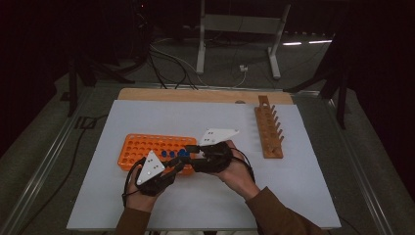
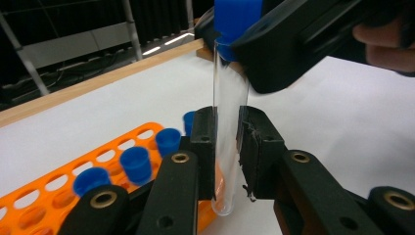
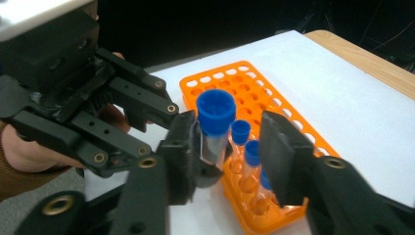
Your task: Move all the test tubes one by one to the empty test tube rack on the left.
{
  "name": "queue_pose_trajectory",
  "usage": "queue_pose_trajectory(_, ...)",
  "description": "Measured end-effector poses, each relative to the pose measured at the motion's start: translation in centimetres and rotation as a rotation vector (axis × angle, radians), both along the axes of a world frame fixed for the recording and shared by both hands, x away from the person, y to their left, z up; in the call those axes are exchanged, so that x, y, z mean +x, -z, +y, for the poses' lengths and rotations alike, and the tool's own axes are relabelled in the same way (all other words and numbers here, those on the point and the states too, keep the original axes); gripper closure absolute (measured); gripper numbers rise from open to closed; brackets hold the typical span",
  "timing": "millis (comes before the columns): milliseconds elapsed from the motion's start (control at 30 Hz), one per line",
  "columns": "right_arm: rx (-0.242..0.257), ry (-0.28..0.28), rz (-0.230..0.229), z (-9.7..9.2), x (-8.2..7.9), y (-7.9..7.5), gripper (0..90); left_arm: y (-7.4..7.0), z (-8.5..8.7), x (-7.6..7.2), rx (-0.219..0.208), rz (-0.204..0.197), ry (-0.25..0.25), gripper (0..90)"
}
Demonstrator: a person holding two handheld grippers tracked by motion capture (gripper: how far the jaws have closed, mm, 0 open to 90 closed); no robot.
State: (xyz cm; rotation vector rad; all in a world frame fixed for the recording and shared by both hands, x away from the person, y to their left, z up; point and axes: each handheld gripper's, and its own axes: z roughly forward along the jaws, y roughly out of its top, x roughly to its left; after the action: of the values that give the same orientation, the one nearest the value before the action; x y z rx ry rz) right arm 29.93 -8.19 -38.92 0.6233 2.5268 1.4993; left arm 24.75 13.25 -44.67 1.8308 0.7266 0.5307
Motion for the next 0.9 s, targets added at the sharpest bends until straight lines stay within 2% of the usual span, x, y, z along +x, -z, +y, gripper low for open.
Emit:
queue_pose_trajectory(100, 0.020, 0.012, 0.003, -0.5, 0.1, -0.2, 48.0, 0.0, 0.4, 0.1, -0.010, 0.001, -0.013, 78.3)
queue_pose_trajectory(300, 0.028, 0.051, -0.006, -1.1, 0.3, -0.2, 36.7, -0.1, 1.0, 0.1, -0.023, -0.004, -0.033, 78.4)
queue_pose_trajectory(433, 0.020, 0.094, -0.024, -1.4, 0.4, -0.1, 23.6, -0.2, 1.3, 0.1, -0.029, -0.009, -0.046, 78.4)
queue_pose_trajectory(533, 0.016, 0.131, -0.020, -1.7, 0.6, 0.1, 15.1, -0.3, 1.6, 0.2, -0.034, -0.014, -0.057, 78.3)
queue_pose_trajectory(900, 0.012, 0.184, -0.017, -3.6, 1.2, 0.7, 2.6, -0.4, 2.6, 0.3, -0.049, -0.020, -0.095, 78.3)
